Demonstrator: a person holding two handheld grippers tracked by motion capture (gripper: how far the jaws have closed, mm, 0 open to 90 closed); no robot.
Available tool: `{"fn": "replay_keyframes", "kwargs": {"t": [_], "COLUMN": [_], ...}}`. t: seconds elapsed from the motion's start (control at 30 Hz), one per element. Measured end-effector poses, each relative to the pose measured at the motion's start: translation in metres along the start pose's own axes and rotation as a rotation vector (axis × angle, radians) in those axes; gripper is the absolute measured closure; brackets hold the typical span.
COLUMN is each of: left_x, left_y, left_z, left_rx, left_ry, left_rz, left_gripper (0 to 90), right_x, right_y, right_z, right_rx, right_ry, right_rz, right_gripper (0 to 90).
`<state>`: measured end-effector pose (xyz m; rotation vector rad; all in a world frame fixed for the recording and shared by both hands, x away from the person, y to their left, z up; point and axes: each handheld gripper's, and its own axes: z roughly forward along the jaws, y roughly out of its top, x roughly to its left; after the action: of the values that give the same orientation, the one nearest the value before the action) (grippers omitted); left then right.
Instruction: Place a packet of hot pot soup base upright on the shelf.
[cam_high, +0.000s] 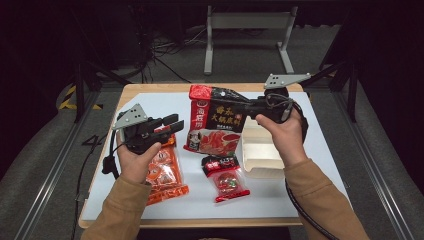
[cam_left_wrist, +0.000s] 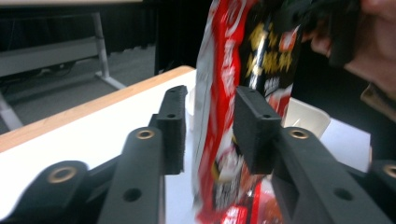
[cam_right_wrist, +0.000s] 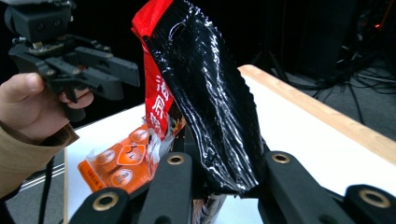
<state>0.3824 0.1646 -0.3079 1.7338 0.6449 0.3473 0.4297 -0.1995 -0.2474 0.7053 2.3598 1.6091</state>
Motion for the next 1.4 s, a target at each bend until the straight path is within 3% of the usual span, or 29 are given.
{"fn": "replay_keyframes", "kwargs": {"t": [0.23, 0.33, 0.6, 1.03, 1.4], "left_x": [0.010, 0.013, 0.021, 0.033, 0.038], "left_y": [-0.007, -0.009, -0.015, -0.023, -0.025], "left_z": [-0.008, -0.010, -0.014, -0.020, -0.023], "left_rx": [0.048, 0.056, 0.080, 0.105, 0.105], "left_ry": [0.048, 0.051, 0.079, 0.107, 0.126], "left_rz": [-0.006, -0.015, -0.035, -0.061, -0.078], "left_gripper": [52.9, 51.7, 49.6, 46.4, 45.8], "right_x": [-0.010, -0.013, -0.027, -0.049, -0.067], "right_y": [0.016, 0.019, 0.026, 0.027, 0.020], "right_z": [-0.023, -0.027, -0.043, -0.061, -0.065], "right_rx": [-0.005, -0.006, 0.006, 0.009, 0.011], "right_ry": [-0.080, -0.099, -0.203, -0.310, -0.379], "right_rz": [-0.035, -0.039, -0.089, -0.133, -0.150], "right_gripper": [78.6, 78.5, 78.4, 78.3, 78.3]}}
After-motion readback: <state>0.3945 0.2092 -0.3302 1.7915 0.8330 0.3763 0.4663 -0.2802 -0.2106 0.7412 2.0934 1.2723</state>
